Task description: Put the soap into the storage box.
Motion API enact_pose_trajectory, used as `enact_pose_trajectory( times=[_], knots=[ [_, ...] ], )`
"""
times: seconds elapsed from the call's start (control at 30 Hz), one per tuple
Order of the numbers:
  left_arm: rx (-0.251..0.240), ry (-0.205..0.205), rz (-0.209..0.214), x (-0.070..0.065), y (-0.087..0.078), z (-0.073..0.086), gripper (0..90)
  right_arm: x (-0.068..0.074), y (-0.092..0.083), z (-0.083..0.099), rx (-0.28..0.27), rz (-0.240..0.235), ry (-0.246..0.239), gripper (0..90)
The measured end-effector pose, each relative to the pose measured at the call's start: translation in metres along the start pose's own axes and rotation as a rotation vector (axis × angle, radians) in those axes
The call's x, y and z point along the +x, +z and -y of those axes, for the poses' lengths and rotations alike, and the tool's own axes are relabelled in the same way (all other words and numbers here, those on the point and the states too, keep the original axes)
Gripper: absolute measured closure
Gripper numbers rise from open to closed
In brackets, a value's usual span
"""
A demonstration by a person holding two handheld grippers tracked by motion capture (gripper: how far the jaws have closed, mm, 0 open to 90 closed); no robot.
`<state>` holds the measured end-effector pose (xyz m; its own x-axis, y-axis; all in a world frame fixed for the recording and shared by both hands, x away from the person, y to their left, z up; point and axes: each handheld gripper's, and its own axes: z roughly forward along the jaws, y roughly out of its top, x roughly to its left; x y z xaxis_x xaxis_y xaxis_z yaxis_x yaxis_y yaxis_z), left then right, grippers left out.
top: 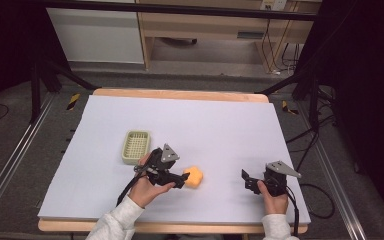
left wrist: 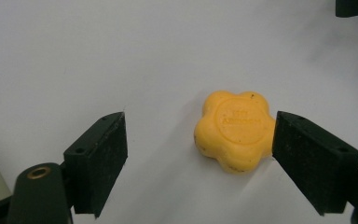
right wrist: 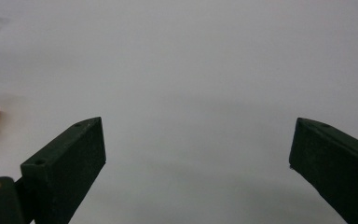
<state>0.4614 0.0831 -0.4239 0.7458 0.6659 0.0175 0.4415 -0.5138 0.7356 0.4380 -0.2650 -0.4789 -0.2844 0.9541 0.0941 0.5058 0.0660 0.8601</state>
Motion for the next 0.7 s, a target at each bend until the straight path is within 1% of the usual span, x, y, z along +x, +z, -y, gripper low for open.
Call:
enact_pose_trajectory(
  times=[0.17, 0.23, 0.7],
  knots=[
    [0.01, 0.001, 0.014, -0.002, 0.005, 0.0, 17.0, 0.001, 0.0, 0.0, 0.003, -0.005, 0.005, 4.0],
    [0.014, 0.005, 0.019, -0.003, 0.008, -0.001, 16.8, 0.0, 0.001, 0.0, 0.002, -0.003, -0.001, 4.0],
    [0.045, 0.013, 0.037, -0.009, 0.02, -0.002, 16.0, 0.001, 0.001, 0.001, 0.007, -0.006, 0.0, 4.0]
  ],
)
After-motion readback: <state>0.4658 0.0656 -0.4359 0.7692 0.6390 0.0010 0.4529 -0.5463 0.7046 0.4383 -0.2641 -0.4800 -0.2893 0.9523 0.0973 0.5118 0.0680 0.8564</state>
